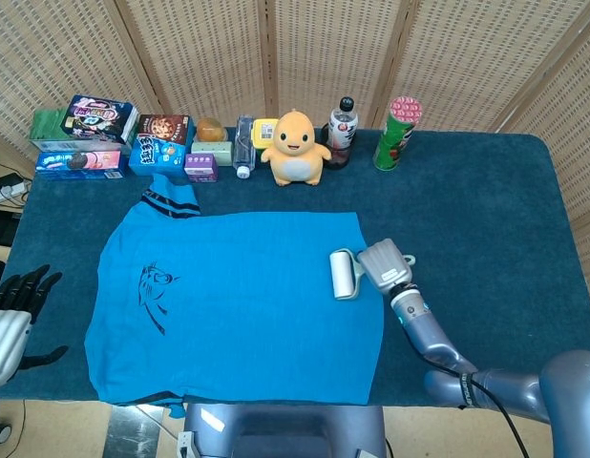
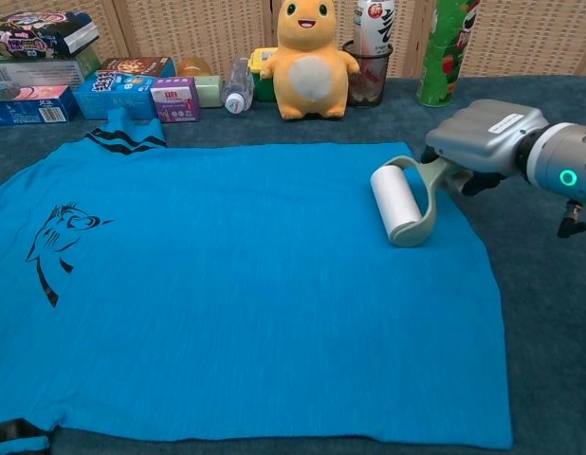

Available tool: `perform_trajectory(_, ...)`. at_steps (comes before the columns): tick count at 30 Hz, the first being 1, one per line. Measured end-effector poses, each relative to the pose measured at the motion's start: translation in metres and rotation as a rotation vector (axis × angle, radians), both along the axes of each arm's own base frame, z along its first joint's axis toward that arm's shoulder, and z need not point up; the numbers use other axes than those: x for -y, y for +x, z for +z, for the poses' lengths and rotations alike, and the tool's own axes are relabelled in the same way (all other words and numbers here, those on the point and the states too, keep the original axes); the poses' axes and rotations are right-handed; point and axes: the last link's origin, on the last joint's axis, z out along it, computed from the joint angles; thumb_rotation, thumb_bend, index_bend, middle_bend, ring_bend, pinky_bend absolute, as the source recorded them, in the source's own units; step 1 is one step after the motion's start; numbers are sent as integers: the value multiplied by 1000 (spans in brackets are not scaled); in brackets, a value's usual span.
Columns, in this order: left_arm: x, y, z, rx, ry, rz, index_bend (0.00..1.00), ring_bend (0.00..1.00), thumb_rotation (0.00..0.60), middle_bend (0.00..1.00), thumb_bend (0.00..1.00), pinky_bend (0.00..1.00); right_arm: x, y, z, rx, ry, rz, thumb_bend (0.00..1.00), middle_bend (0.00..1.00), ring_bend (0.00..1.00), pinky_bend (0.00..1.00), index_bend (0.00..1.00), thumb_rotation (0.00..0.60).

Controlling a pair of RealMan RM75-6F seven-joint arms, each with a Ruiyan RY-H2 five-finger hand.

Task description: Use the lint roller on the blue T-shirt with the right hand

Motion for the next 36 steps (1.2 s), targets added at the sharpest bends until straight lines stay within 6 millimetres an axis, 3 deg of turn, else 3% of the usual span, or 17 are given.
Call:
perform_trajectory(16, 0, -1, 1, 6, -8, 0, 0, 0, 600, 0, 140, 20, -12, 78, -35, -32, 61, 66, 1000, 697, 785, 1000, 516, 600)
perform_trajectory(27, 0, -2, 1, 6, -14, 0, 0, 0, 600, 0, 140, 20, -36, 119, -58, -71, 111, 105, 1000, 698, 784, 1000, 520, 600)
perform_trajectory(31, 0, -2, 2, 7, -12, 2, 0, 0, 600, 0, 140, 20, -39, 118, -61, -106, 111, 117, 1000, 698, 785, 1000, 520, 600)
perform_trajectory(36, 0, -2, 2, 7, -13, 1, 0, 0, 600, 0, 140, 20, -38, 98, -60, -156, 94, 119, 1000, 700, 787, 1000, 520, 600)
